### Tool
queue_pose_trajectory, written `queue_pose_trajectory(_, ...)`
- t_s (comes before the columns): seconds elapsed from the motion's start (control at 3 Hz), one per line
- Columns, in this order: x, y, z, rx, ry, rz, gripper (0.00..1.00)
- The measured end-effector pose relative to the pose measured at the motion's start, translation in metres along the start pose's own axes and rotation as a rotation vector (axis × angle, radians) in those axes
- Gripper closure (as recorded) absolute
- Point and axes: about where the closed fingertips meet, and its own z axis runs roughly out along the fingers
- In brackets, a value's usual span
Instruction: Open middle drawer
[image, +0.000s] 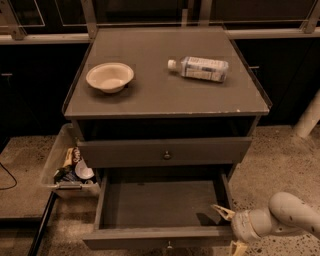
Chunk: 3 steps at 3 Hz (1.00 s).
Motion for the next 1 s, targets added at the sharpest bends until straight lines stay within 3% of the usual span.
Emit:
queue_pose_trajectory(0.67,-0.050,-0.020,-0.064,0.056,0.092,-0.125,0.00)
queue_pose_trajectory(1.0,-0.052,-0.022,-0.067,0.059,0.097,-0.129,0.00)
